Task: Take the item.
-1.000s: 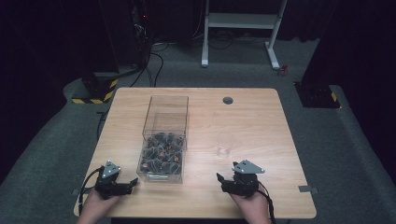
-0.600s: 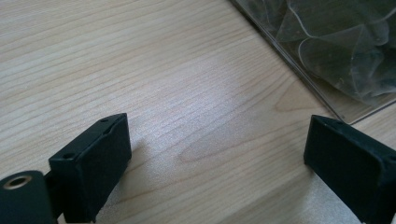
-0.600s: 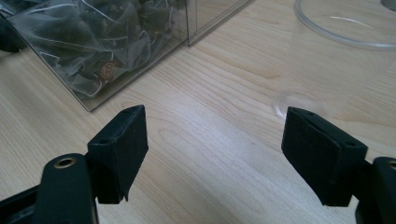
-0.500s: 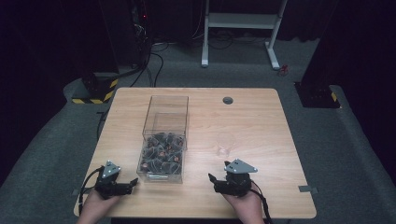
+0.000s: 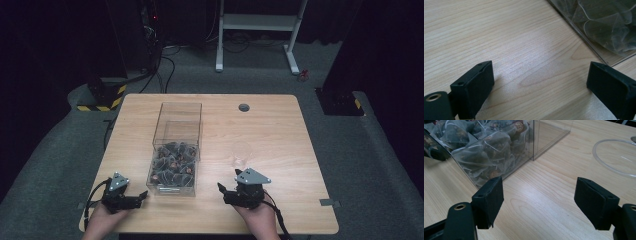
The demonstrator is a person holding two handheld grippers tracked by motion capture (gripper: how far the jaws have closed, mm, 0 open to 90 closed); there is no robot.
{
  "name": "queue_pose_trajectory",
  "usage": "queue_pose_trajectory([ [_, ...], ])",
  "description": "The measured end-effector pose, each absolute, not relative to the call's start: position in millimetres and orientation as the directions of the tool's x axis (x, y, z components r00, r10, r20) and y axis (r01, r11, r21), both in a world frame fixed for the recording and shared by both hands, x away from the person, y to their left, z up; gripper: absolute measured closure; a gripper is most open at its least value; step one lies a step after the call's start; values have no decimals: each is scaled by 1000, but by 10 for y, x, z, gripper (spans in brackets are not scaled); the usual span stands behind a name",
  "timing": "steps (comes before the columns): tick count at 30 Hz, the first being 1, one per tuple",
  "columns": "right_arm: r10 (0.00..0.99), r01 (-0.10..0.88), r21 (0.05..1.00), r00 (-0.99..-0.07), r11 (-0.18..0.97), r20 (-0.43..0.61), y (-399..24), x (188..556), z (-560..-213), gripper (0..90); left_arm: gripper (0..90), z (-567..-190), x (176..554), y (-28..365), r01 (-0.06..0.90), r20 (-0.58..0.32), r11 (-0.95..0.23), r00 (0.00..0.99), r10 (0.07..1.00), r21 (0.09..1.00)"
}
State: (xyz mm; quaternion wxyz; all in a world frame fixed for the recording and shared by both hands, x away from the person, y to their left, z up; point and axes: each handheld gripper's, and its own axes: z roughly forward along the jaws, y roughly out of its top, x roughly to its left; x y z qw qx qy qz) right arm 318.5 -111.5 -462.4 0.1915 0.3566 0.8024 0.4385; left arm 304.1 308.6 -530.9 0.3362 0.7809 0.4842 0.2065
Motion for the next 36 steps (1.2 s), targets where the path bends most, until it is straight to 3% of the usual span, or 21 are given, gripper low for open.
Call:
queue_pose_trajectory([
  [36,705,341,879,-709,333,8,-783,3241,-4359,285,79,-5309,3041,3086,617,-3,-305,446,895,725],
])
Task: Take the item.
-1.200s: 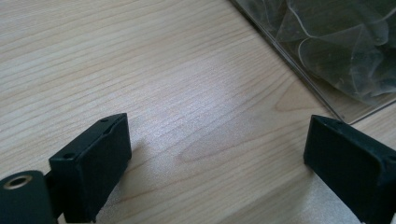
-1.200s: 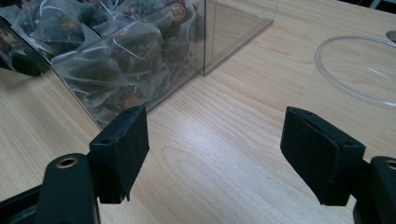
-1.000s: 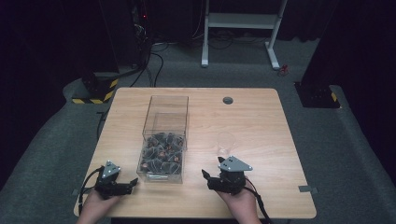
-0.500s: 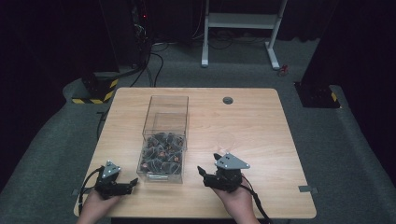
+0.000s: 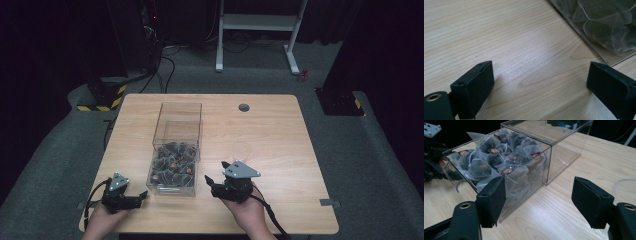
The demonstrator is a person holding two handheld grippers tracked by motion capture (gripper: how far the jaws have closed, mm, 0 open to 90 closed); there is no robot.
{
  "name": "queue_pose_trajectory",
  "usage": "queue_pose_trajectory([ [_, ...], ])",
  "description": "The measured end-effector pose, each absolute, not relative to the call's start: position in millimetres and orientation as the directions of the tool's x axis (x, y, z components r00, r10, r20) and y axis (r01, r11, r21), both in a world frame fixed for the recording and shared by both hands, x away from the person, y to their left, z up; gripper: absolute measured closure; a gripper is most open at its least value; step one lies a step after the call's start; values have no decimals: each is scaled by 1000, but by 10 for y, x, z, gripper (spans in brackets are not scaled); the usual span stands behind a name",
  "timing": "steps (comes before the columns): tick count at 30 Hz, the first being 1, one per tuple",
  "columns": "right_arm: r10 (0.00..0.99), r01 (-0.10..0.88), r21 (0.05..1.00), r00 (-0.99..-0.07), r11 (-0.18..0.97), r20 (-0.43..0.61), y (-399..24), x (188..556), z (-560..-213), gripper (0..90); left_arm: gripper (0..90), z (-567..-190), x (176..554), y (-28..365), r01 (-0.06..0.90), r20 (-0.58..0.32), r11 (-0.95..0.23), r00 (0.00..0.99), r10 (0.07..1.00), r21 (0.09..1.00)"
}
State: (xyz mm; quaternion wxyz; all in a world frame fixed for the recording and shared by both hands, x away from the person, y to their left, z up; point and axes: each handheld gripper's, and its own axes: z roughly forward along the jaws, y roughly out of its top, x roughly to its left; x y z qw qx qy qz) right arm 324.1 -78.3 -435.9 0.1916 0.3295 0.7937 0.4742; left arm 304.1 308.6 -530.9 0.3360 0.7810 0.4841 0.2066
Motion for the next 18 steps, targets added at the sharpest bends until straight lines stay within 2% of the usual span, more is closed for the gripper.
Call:
queue_pose_trajectory([
  [18,650,296,877,-760,378,-23,-455,3284,-4283,332,79,-5309,3041,3086,617,-3,-306,446,895,725],
])
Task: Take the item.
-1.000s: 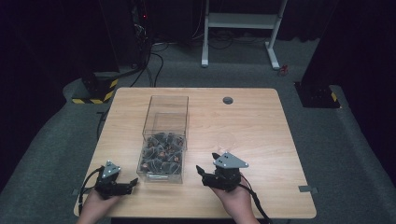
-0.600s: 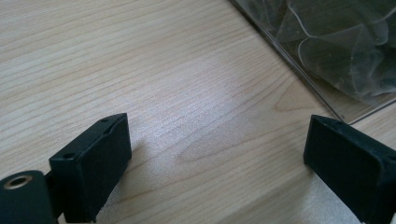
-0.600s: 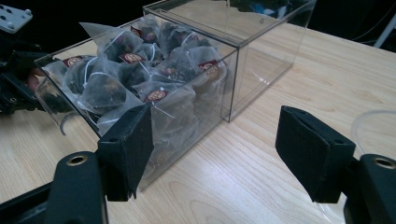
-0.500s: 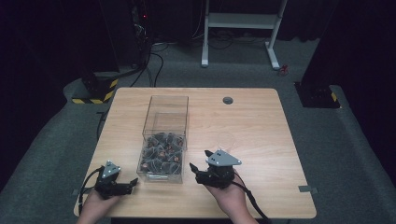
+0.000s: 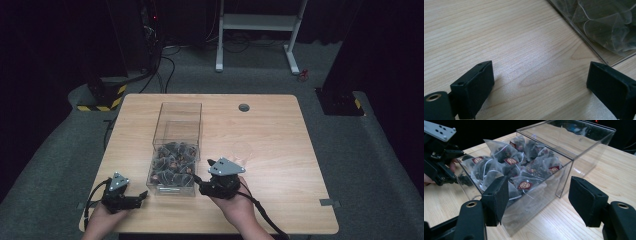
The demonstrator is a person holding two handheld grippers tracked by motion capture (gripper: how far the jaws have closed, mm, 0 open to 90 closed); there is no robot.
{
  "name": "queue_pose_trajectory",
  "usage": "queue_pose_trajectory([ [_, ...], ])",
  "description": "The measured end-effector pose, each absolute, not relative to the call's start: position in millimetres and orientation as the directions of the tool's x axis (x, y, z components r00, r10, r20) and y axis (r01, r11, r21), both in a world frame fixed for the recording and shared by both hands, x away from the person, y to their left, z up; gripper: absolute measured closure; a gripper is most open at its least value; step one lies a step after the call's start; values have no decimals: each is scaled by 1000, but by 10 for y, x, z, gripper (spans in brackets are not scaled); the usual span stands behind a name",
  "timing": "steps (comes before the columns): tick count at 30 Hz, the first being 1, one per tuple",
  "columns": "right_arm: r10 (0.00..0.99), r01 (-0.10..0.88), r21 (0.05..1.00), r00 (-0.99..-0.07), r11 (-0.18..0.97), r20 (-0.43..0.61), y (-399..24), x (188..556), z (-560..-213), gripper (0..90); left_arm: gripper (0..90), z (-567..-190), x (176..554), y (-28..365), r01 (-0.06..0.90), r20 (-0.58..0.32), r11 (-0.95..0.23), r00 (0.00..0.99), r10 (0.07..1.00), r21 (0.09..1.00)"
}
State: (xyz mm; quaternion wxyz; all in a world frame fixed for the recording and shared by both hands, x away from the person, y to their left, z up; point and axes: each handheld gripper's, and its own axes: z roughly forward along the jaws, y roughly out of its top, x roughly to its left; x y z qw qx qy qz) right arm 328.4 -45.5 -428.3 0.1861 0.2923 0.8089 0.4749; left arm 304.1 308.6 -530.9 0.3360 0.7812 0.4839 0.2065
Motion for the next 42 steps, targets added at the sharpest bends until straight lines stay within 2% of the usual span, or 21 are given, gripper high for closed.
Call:
queue_pose_trajectory([
  [29,585,275,869,-810,412,-21,-10,3318,-4298,378,79,-5308,3041,3086,618,-3,-305,446,895,725],
  [42,543,278,852,-840,445,-10,183,3350,-4357,500,79,-5308,3040,3086,618,-3,-305,446,895,724],
])
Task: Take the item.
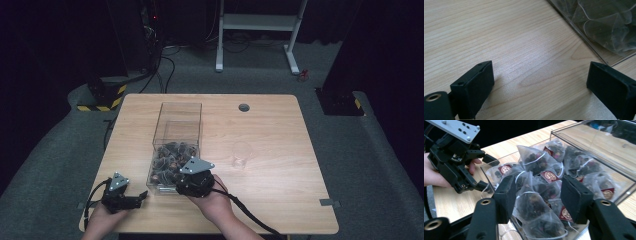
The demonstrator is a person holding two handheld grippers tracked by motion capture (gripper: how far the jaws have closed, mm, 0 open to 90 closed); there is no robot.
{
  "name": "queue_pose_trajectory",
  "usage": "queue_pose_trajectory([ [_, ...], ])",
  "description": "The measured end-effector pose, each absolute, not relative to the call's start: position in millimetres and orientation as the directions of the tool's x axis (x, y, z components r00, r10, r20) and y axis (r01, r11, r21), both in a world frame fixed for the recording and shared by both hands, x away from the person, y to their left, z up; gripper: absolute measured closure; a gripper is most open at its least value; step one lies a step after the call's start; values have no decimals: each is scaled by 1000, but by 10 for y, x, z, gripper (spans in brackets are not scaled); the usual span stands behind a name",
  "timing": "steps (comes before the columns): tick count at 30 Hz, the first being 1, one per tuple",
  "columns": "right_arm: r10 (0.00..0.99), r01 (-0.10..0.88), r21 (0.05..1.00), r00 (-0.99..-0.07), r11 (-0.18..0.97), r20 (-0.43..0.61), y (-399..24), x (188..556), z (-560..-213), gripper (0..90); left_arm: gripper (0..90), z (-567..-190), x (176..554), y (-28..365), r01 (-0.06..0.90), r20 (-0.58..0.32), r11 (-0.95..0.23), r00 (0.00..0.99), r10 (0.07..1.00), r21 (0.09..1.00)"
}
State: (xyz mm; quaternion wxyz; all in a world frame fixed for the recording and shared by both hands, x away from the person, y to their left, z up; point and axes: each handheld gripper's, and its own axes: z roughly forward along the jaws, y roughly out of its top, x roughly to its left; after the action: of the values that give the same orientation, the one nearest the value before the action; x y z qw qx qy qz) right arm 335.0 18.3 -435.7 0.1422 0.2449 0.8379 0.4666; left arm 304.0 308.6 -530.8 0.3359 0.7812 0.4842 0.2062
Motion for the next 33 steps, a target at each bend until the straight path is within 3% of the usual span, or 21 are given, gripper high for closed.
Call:
queue_pose_trajectory([
  [16,516,293,816,-857,498,-7,313,3356,-4399,744,78,-5308,3041,3086,617,-3,-306,447,895,725],
  [29,524,316,793,-852,520,-4,319,3329,-4399,772,79,-5308,3041,3086,618,-3,-306,447,895,724],
  [33,525,326,787,-851,524,3,315,3334,-4410,823,79,-5308,3041,3086,618,-3,-306,446,895,724],
])
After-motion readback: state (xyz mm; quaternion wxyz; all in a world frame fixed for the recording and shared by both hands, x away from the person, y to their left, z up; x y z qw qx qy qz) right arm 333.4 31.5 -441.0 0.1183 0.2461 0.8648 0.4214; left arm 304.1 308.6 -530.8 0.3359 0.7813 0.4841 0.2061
